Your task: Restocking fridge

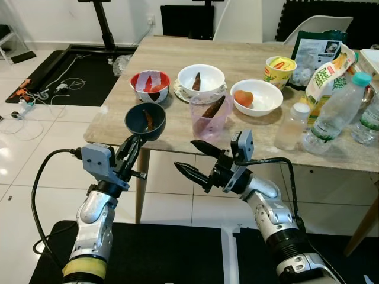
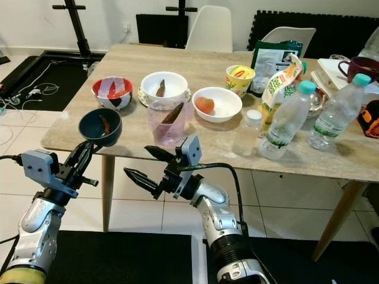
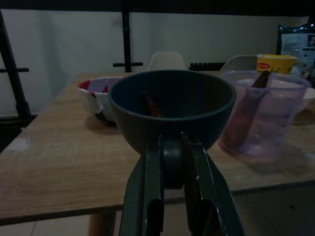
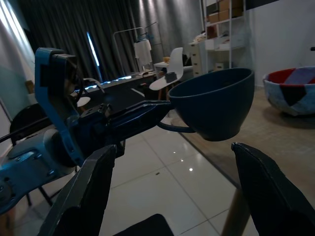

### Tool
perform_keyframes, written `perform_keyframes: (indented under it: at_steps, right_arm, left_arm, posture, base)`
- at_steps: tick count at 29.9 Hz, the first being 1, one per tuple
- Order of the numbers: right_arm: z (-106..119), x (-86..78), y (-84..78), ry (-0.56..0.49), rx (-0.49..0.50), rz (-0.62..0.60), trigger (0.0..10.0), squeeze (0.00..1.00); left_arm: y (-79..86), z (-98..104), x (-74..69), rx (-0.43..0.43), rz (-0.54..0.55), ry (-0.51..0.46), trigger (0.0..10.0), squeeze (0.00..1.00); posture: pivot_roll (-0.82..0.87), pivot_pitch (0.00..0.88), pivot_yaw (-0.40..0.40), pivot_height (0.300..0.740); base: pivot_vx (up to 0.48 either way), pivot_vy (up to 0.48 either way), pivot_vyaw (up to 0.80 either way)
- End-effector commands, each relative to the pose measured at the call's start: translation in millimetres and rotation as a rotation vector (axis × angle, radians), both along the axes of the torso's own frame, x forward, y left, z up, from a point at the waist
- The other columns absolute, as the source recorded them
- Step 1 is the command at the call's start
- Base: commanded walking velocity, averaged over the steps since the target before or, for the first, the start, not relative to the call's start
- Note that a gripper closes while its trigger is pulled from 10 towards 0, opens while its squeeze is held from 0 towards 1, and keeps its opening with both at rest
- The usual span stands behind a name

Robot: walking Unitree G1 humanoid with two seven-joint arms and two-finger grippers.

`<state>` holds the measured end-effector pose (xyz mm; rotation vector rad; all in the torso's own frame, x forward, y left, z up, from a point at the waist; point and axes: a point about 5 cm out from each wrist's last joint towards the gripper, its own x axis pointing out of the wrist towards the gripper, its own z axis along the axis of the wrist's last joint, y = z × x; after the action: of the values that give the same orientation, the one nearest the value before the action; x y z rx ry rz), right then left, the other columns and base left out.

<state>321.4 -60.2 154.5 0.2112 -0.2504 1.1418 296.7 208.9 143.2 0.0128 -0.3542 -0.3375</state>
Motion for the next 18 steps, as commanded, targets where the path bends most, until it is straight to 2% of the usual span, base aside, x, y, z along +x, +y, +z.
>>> perform_keyframes:
  at_steps: [1,3,6,14,15,18]
  right_arm:
    - [-3.3,-3.2,-8.1,0.025,0.019,0.007,10.0,0.00]
    - [-4.9,-5.2,-14.6,0.038,0.026,0.010,10.0,0.00]
    - [-8.2,-7.7,-21.6,0.052,0.022,0.011,10.0,0.00]
    - [-10.9,-10.3,-26.2,0.065,0.020,0.012,10.0,0.00]
    - [-13.2,-12.3,-26.4,0.087,0.021,0.032,10.0,0.00]
    - [-14.3,-13.1,-26.1,0.095,0.015,0.037,10.0,0.00]
  left_arm:
    - [-4.1,-0.9,-4.9,0.022,-0.076,0.028,10.0,0.00]
    - [-10.6,-4.2,-9.2,0.012,-0.144,0.060,10.0,0.00]
    - [-11.9,-9.7,-15.4,-0.004,-0.192,0.098,10.0,0.00]
    - [-3.8,-13.5,-21.8,-0.019,-0.202,0.122,10.0,0.00]
    - [0.2,-17.2,-25.2,-0.019,-0.226,0.153,10.0,0.00]
    - [0.2,-18.0,-26.5,-0.023,-0.243,0.166,10.0,0.00]
  posture:
    - [0.06,0.075,-0.004,0.740]
    - [0.05,0.072,-0.001,0.740]
    - [0.04,0.069,0.005,0.740]
    - [0.04,0.068,0.007,0.740]
    - [0.04,0.068,0.002,0.740]
    - [0.04,0.067,-0.001,0.740]
  base:
    - [0.000,0.000,0.00]
    - [0.000,0.000,0.00]
    - [0.000,0.000,0.00]
    - [0.000,0.000,0.00]
    - [0.000,0.000,0.00]
    - [0.000,0.000,0.00]
